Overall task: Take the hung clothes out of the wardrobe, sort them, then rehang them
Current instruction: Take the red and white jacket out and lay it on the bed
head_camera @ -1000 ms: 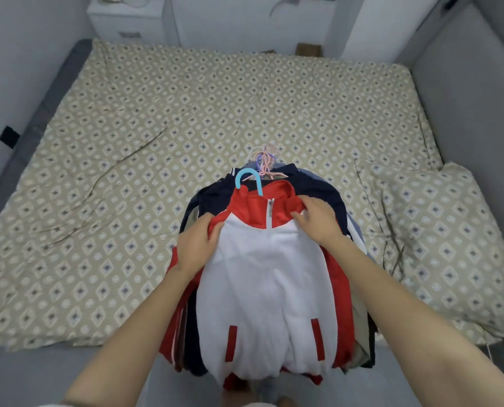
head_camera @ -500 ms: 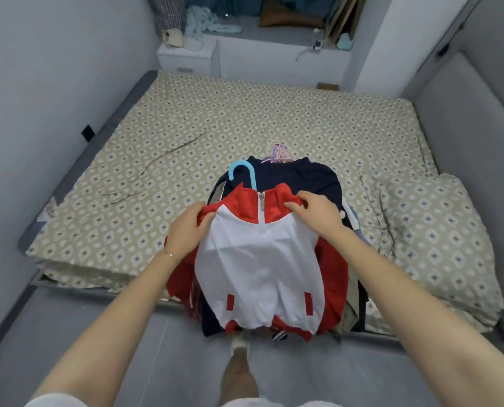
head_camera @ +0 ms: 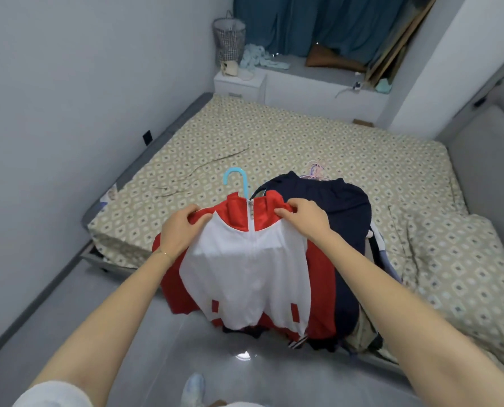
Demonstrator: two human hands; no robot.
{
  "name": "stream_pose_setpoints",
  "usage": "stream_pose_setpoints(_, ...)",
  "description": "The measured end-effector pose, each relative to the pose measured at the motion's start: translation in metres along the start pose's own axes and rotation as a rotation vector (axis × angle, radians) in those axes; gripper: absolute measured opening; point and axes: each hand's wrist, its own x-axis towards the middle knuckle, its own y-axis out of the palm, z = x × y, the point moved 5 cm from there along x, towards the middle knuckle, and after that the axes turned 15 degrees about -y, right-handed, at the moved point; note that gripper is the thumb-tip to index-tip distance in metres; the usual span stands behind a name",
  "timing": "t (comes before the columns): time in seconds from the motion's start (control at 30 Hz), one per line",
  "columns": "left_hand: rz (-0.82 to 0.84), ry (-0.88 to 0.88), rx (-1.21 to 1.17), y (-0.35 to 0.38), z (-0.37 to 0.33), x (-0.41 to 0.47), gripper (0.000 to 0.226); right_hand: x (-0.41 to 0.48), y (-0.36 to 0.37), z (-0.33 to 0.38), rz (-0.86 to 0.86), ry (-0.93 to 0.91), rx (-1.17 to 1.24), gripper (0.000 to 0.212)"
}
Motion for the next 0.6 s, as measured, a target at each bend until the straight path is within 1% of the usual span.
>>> stream_pose_setpoints(0.13, -0.023, -0.015, -0.041, -0.035, 0.040, 0.017, 0.034, 0.019, 0.026, 0.047, 0.023, -0.024, 0.009, 0.042)
stream_pose_setpoints(0.23, -0.036, -0.031, -0.042, -0.069, 0.072, 0.033, 0.029, 0.039, 0.056, 0.086, 0.041, -0.026, 0.021, 0.039)
stream_pose_setpoints(0.4, -0.044, -0.056, -0.021, -0.125, 0.130, 0.067, 0.025, 0.073, 0.109, 0.147, 0.069, -0.010, 0.062, 0.044)
stream_pose_setpoints(0.6, -0.080, -0.070, -0.018, -0.181, 0.179, 0.119, 0.021, 0.119, 0.160, 0.205, 0.052, 0.013, 0.134, 0.046)
